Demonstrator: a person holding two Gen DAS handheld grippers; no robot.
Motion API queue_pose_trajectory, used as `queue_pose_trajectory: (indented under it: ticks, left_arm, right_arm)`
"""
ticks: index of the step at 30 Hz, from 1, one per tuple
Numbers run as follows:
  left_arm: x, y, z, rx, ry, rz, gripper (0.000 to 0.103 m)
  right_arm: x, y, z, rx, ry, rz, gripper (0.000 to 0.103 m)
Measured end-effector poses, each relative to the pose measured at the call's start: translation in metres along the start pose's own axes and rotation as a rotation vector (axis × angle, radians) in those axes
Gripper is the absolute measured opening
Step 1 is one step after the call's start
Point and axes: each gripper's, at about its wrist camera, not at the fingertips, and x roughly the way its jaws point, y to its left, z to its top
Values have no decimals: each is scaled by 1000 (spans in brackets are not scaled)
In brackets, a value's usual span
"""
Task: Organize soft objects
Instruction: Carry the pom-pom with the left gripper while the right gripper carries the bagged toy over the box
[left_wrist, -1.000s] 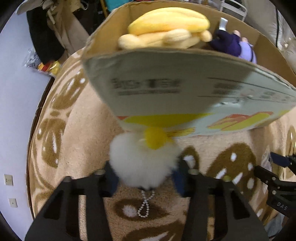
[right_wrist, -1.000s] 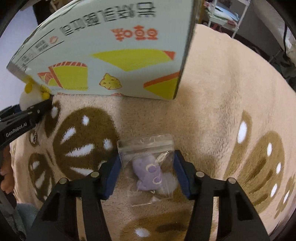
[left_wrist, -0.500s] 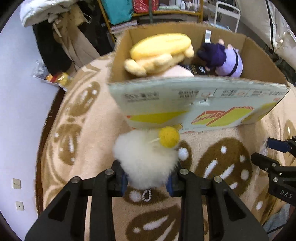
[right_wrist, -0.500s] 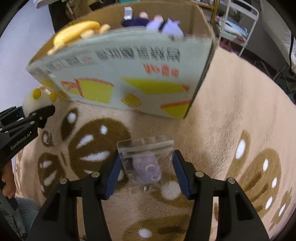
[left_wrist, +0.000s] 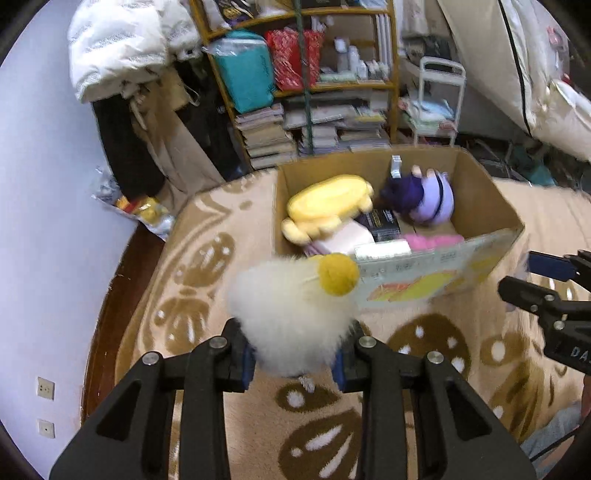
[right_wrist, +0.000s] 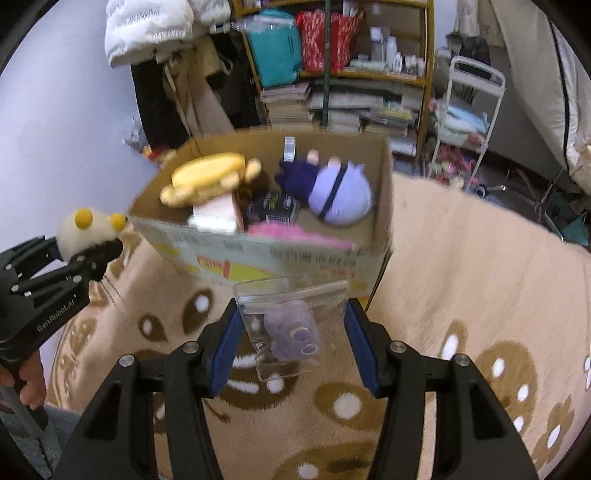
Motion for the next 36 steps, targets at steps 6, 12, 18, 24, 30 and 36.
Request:
queue_pose_trajectory:
  ticks: [6,12,18,24,30,36]
  left_arm:
    - [-27,10,14,-64,-139,41,31]
    - [-44,6,24,-72,-256,29,31]
    - [-43,-7,27,-50,-309,16,31]
    - [-27,-22,30,-44,-307,-11,31]
    - [-5,-37,32,-3,-278,-17,32]
    - [17,-44,33,5,-231,-27,32]
  right_arm:
    - [-22,-10,15,9,-129,-9,58]
    - [-45,-20,28,37,-279,-34,58]
    - [-57,-31,38,76,-391,-26,58]
    - [-47,-30,47,61,-426,-16,59]
    - [-29,-26,53,57,-429,-5,59]
    - [-11,-27,51,56,-401,-18,59]
